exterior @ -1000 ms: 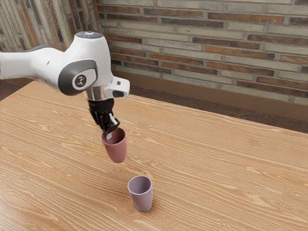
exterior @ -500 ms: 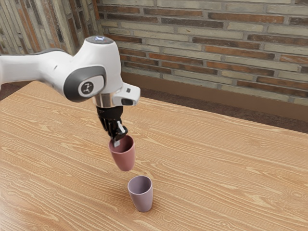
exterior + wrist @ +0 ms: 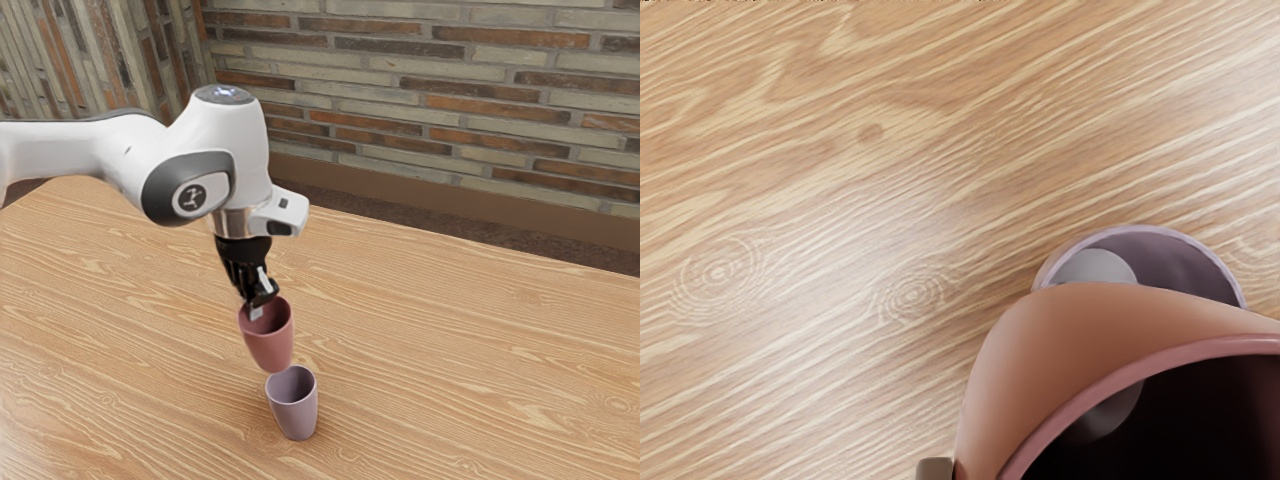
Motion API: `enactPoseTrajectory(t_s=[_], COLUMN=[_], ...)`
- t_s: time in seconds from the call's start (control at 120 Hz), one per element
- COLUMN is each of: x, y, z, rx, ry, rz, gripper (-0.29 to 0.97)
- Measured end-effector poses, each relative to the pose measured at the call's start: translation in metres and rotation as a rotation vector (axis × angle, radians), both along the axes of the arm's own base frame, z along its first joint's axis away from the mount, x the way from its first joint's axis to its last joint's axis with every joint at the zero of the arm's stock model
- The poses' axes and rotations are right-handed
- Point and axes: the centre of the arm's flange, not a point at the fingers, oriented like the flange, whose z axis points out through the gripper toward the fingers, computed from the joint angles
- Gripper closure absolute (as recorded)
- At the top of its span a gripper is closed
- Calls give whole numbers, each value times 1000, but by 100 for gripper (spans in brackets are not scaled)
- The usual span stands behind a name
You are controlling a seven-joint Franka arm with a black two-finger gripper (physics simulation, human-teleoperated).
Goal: Place the left cup onto the right cup
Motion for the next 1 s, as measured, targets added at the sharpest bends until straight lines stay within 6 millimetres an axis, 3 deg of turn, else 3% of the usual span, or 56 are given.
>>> enactPoseTrajectory(t_s=[0.533,1.0], x=[-8,-8], y=[-30,-29], z=[-5,-19], rx=[-5,-4], ry=[2,16], rz=[-44,-36], gripper=[79,79])
